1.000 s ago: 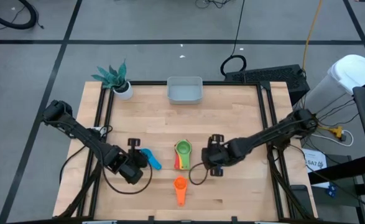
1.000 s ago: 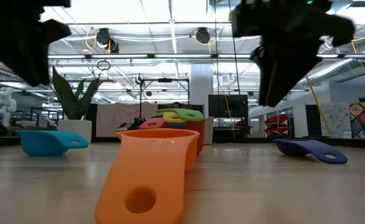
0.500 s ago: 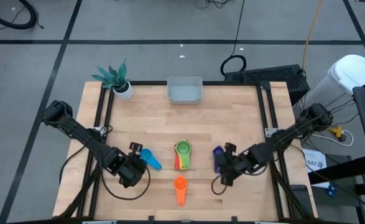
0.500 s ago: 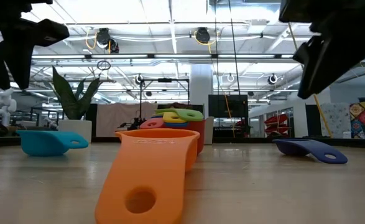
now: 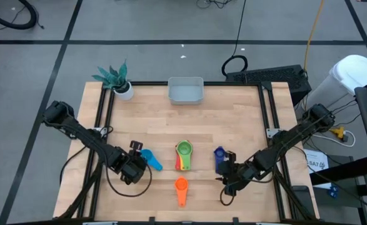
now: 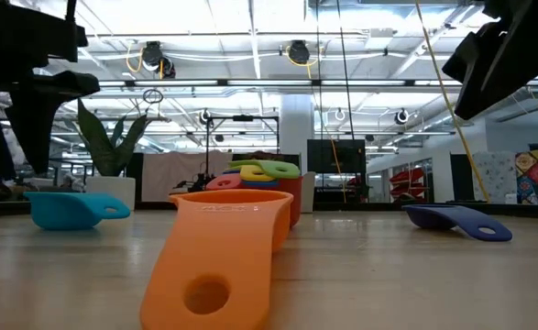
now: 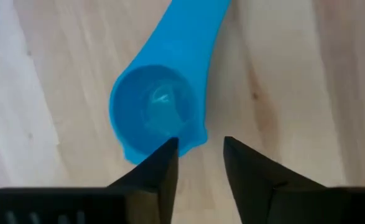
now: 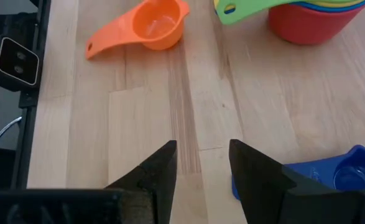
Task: Nest measuring cups in basket
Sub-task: Stack the light blue measuring cup on top of the green measuring cup
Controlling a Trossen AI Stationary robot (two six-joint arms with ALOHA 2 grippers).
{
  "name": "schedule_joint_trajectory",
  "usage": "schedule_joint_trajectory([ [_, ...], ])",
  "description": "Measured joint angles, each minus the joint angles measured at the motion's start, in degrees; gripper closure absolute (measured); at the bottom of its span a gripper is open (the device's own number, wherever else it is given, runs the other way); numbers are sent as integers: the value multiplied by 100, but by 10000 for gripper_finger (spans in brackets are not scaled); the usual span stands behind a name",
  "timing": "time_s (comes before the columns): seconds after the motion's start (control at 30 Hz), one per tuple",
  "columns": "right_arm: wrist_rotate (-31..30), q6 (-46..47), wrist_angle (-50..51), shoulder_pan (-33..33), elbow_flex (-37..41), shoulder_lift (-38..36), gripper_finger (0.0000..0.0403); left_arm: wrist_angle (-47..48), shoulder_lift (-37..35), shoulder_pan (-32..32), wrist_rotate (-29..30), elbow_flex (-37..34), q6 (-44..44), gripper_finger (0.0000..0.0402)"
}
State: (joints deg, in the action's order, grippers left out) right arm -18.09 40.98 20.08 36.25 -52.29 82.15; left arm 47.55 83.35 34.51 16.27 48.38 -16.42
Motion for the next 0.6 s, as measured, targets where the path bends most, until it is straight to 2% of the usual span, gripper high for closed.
schedule_joint_trajectory([
  [0.2, -132, 34, 2, 0, 0, 0, 264, -164, 0, -118, -6, -65, 8, 207],
  [0.33, -156, 27, 1, -2, 0, 2, 264, -244, 0, -203, -39, -66, 21, 185],
  [0.6, -157, 36, 2, 0, 0, 2, 264, -646, 0, -345, -129, -346, 143, 200],
])
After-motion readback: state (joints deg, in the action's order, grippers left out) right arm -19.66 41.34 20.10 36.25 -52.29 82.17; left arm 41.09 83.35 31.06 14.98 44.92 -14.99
